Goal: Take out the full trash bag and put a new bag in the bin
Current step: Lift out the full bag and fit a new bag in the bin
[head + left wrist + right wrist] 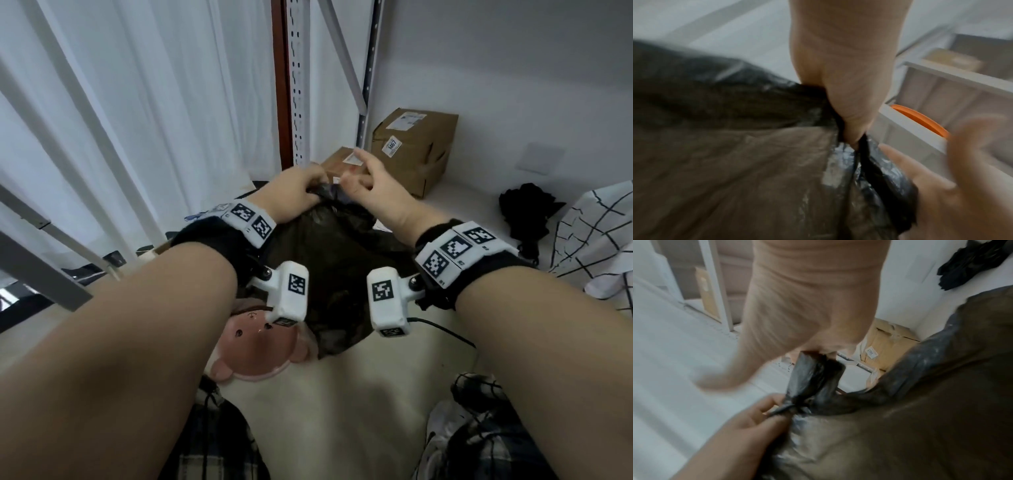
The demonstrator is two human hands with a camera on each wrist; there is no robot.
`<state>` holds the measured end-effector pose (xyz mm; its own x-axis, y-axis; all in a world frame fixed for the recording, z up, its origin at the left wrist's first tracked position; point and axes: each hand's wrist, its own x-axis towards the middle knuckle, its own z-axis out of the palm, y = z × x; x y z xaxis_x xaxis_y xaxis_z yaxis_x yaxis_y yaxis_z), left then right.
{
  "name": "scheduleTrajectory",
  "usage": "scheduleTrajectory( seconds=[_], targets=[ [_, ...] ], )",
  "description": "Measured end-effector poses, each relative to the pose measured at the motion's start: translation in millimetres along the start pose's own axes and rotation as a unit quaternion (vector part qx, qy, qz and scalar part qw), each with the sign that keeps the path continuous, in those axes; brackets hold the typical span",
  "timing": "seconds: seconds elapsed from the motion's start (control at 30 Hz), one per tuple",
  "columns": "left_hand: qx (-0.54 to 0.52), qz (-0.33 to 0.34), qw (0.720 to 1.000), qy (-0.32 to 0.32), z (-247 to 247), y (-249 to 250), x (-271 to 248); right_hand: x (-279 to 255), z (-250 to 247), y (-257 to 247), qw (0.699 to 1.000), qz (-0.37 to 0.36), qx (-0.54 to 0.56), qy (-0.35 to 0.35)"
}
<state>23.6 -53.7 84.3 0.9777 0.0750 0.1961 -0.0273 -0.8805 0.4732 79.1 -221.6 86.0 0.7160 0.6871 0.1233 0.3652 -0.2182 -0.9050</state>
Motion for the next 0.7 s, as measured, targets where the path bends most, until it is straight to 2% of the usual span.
scheduleTrajectory(
  seconds=[0.07,0.1,0.17,0.23,0.33,0.43,0.5,0.6,0.7],
  targets=[
    [-0.073,-0.003,0.995,0.061,-6,1,-5,6,-1,8,0.997,-0.016,-0.068,0.026],
    [-0.107,-0.018,0.992,0.07,-10,0,-7,10,-3,13,0.992,-0.031,-0.115,0.047],
    [-0.137,-0.054,0.988,0.04,-16,-6,-12,15,-9,24,0.982,-0.042,-0.157,0.097],
    [-0.12,-0.087,0.989,0.003,-18,-13,-19,15,-15,26,0.98,-0.038,-0.143,0.136],
    [-0.111,-0.102,0.989,0.008,-19,-17,-26,16,-17,20,0.98,-0.052,-0.122,0.148],
    [-0.178,-0.1,0.979,0.026,-20,-13,-27,17,-9,15,0.98,-0.063,-0.142,0.127],
    [-0.242,-0.099,0.965,0.036,-21,-7,-27,15,-1,12,0.987,-0.077,-0.105,0.097],
    [-0.281,-0.081,0.95,0.107,-22,-7,-25,15,2,12,0.997,-0.043,-0.06,-0.001],
    [-0.32,-0.095,0.93,0.156,-22,-18,-28,15,-1,20,0.977,0.028,-0.199,-0.068]
  ],
)
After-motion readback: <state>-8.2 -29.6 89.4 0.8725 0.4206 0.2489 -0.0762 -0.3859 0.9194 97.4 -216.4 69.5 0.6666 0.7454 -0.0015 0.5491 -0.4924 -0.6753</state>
